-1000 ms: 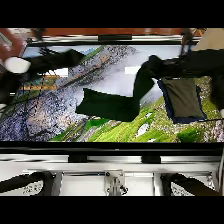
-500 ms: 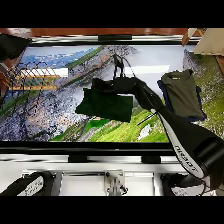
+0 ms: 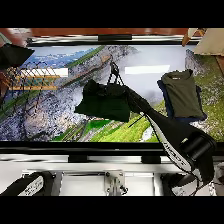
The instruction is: Fold the shirts.
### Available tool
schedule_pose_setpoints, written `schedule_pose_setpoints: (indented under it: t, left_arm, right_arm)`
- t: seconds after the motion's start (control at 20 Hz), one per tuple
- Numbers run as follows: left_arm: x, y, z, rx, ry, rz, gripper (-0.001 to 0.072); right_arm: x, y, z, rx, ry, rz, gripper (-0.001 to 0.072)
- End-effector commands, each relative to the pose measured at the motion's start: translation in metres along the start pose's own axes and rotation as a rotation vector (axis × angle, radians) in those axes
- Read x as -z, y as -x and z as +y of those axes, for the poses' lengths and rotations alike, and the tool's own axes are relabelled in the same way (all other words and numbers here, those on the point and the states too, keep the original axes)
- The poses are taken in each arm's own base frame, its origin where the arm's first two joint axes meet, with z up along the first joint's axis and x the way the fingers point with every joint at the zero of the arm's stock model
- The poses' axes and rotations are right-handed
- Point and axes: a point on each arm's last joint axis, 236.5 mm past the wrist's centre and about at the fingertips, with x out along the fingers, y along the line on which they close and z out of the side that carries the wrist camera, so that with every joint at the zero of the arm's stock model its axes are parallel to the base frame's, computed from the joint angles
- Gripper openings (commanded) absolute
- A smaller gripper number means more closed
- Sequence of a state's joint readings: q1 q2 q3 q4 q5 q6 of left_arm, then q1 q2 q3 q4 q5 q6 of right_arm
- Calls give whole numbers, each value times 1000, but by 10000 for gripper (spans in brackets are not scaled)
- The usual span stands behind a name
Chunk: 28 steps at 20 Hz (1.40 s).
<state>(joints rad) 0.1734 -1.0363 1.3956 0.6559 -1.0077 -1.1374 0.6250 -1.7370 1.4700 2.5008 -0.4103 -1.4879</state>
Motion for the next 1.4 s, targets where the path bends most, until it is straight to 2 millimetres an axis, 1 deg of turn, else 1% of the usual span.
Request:
schedule_pose_setpoints:
  t: [0.0, 0.05, 0.1, 0.2, 0.25, 0.3, 0.35, 0.4, 0.45, 0.5, 0.55, 0.6, 0.7, 0.8, 0.9, 1.05, 1.1, 1.15, 1.2, 1.25, 1.3, 1.35]
  left_arm:
    - [4, -1, 1, 1, 6, 12, 32]
    - [4, -1, 1, 1, 6, 12, 33]
    - [4, -1, 1, 1, 5, 12, 33]
    - [4, -1, 1, 1, -4, 12, 33]
    - [4, -1, 1, 1, -6, 12, 33]
    - [4, -1, 1, 1, -6, 12, 33]
    - [4, -1, 1, 1, -6, 12, 33]
    - [4, -1, 1, 1, -6, 12, 33]
    - [4, -1, 1, 1, -5, 12, 33]
    - [4, -1, 1, 1, -5, 12, 33]
    - [4, -1, 2, 1, -5, 12, 33]
    - [4, -1, 2, -1, -5, 9, 33]
    - [2, -1, 2, -3, -5, 4, 33]
    - [2, -1, 3, -4, -4, 2, 33]
    - [0, -1, 4, -9, -4, -9, 33]
    - [-9, -1, 8, -27, -3, -46, 33]
    - [-11, -1, 9, -30, 0, -54, 33]
    - [-12, -1, 9, -31, 0, -57, 33]
    - [-12, -1, 9, -32, 0, -58, 33]
    - [-12, -1, 9, -32, 0, -59, 33]
    - [-12, -1, 9, -32, 0, -59, 33]
    - [-12, -1, 9, -32, 0, -59, 33]
  right_arm:
    - [13, 9, -14, 44, 74, 104, 550]
    - [13, 20, -25, 79, 116, 143, 550]
    - [7, 34, -38, 123, 155, 176, 549]
    - [-17, 72, -76, 245, 212, 211, 550]
    - [-34, 96, -102, 331, 211, 216, 549]
    - [-49, 126, -136, 435, 169, 231, 550]
    - [-55, 154, -168, 522, 119, 268, 579]
    - [-56, 173, -192, 573, 74, 301, 582]
    - [-54, 182, -210, 592, 29, 319, 583]
    - [-48, 181, -222, 591, -5, 334, 597]
    - [-37, 174, -229, 579, -29, 366, 656]
    - [-28, 166, -234, 560, -45, 400, 656]
    - [-14, 142, -231, 473, -99, 437, 656]
    - [-9, 122, -233, 419, -142, 436, 656]
    - [-1, 111, -238, 407, -165, 450, 656]
    - [18, 95, -236, 390, -134, 497, 656]
    - [21, 89, -235, 389, -125, 494, 655]
    - [21, 85, -233, 387, -116, 484, 621]
    - [20, 81, -228, 370, -112, 476, 438]
    - [16, 78, -217, 331, -108, 470, 133]
    - [8, 76, -202, 284, -92, 457, 89]
    - [-3, 78, -186, 239, -56, 443, 90]
